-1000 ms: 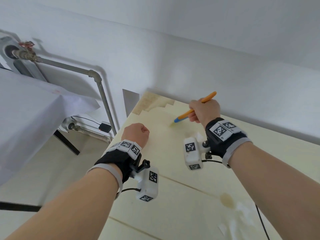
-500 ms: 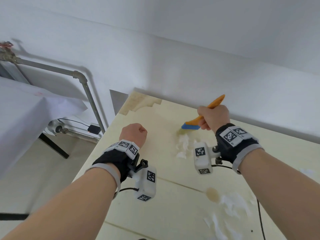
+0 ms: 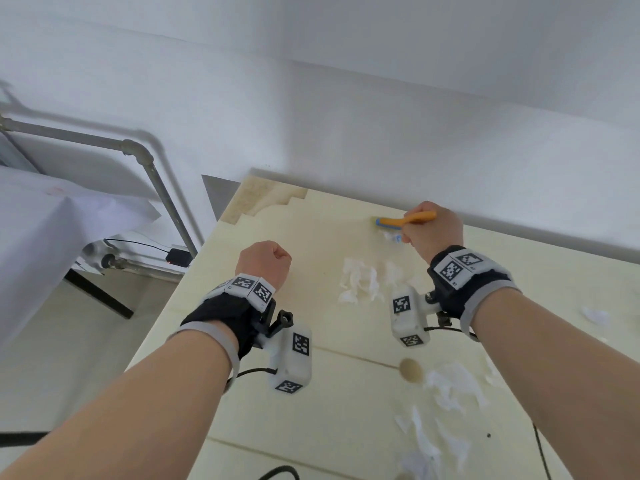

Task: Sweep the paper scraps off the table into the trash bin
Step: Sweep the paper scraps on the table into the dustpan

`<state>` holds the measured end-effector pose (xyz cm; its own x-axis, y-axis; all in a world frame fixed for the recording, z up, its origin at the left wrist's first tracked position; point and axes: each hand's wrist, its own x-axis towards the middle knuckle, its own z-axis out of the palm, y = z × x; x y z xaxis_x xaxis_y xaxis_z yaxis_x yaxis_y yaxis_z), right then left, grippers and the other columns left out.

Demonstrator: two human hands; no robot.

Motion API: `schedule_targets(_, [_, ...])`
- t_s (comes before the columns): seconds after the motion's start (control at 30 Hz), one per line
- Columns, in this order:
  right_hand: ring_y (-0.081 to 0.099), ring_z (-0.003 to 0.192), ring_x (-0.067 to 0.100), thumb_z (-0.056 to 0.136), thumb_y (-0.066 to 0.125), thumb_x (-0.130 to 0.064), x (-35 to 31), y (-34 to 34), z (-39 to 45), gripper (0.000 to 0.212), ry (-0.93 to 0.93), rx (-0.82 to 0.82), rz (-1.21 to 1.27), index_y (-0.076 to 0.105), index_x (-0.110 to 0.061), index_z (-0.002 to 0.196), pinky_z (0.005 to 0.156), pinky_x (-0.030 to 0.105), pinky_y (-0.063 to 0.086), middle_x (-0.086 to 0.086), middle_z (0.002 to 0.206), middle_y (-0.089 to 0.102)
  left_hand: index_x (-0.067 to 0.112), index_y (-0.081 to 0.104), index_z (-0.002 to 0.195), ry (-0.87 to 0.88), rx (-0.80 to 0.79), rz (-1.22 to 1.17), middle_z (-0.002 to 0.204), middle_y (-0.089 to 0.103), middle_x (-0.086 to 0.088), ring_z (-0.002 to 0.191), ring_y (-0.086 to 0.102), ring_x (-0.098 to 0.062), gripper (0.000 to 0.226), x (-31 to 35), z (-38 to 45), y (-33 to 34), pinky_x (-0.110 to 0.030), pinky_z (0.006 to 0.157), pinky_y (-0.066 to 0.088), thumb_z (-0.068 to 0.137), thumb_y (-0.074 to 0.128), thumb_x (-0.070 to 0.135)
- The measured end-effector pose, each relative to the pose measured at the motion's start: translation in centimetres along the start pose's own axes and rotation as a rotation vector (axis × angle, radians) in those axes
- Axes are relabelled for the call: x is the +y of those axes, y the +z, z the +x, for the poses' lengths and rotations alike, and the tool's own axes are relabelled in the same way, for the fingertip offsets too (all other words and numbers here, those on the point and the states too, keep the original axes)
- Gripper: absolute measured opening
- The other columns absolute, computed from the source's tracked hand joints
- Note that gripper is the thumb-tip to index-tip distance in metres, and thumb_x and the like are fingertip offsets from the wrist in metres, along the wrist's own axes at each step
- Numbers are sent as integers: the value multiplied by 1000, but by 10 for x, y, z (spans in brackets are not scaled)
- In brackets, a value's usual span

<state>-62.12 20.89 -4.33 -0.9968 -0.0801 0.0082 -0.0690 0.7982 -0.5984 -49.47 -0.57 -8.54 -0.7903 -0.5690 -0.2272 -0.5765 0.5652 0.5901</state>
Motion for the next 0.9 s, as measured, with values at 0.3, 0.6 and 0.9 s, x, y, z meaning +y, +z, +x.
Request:
schedule_targets(0.3, [43,58,21,71,48,3,0,-23,-32,17,56,-180,184,42,-9,61,53,26,34,6,59,45,14,68,92,-5,-28,12,99,68,-3,87,58,-20,17,3,-20,6,-24,70,41,91,51,15])
schedule_targets(0.6, [44,43,14,66,51,4,5,-48,-30,20,236,62,627,59,-14,67,43,21,37,10,67,63,15,68,90,17,-27,17,97,67,-1,81,52,-16,16,8,-26,2,-23,70,39,91,52,17])
schedule_targets(0.9, [58,71,25,75,53,-16,16,-45,-2,23,287,130,548,53,-15,52,83,39,52,7,64,64,12,70,96,38,-14,9,98,69,-4,91,61,-22,19,19,-20,9,-23,72,41,91,53,17])
